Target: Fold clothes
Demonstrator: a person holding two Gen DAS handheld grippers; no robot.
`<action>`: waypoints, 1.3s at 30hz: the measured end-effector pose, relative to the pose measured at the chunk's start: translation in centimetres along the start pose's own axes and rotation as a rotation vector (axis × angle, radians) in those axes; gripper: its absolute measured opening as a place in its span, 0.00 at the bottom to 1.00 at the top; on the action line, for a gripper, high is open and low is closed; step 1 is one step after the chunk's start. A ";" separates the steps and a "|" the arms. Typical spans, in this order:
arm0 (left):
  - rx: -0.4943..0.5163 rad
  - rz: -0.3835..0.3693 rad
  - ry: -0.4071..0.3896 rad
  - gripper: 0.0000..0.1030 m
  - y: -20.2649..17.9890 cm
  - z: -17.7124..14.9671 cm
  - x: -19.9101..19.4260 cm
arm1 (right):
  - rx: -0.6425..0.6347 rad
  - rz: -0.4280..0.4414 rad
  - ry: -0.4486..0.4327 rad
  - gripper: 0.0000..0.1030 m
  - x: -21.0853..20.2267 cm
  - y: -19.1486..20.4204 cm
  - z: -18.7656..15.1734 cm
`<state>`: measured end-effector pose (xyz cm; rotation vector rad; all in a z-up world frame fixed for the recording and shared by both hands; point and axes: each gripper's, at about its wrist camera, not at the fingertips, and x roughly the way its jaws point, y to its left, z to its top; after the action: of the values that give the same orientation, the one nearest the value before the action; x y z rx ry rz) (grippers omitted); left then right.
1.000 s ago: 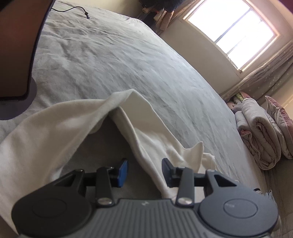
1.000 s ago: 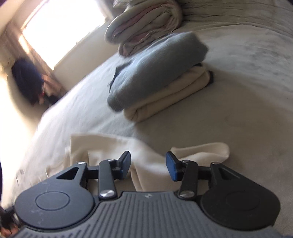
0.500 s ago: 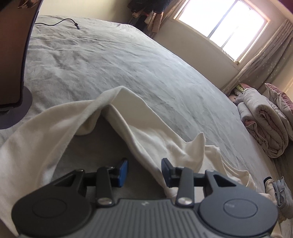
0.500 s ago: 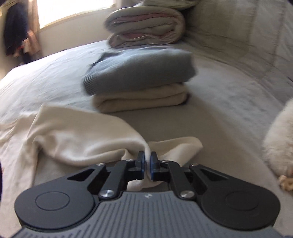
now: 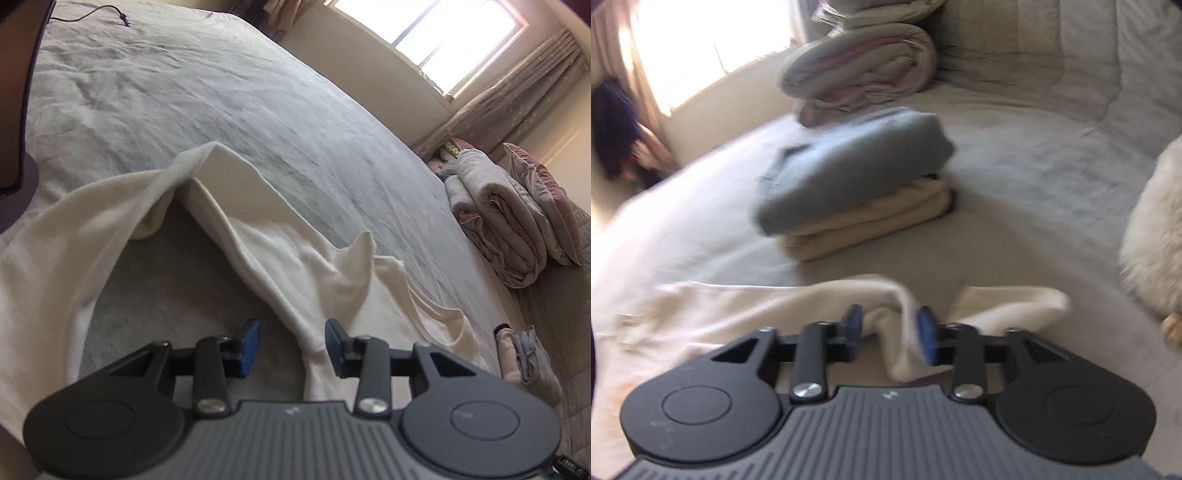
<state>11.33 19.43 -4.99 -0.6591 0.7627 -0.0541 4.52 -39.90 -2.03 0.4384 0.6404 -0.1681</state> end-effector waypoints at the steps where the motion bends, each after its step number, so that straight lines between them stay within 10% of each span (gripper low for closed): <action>1: -0.022 -0.031 0.021 0.38 0.4 0.0 0.2 | 0.011 0.046 0.015 0.40 -0.4 0.3 -0.3; 6: -0.161 -0.149 0.065 0.36 1.9 -0.3 2.0 | 0.043 0.255 0.167 0.40 -0.9 2.6 -2.3; 9: -0.189 -0.062 0.039 0.07 1.9 -0.6 2.2 | 0.007 0.305 0.244 0.40 -1.0 4.8 -3.8; 11: -0.205 -0.019 0.027 0.07 1.6 -0.8 1.9 | -0.034 0.286 0.252 0.40 -1.2 5.6 -4.3; 21: 0.109 0.152 0.012 0.33 -4.6 -2.4 -1.6 | 0.018 0.171 0.123 0.40 -2.8 1.3 -1.8; 30: 0.298 0.020 0.121 0.34 -12.6 -5.6 -1.1 | 0.089 0.127 0.134 0.40 -4.0 -3.2 -1.3; 39: 0.482 -0.128 0.254 0.34 -23.3 -12.3 2.2 | 0.030 0.325 0.141 0.38 -6.3 -4.5 -2.9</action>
<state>9.16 -6.42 0.39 -0.2408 0.9097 -0.4328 -3.31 -42.49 -1.77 0.5809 0.6962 0.1634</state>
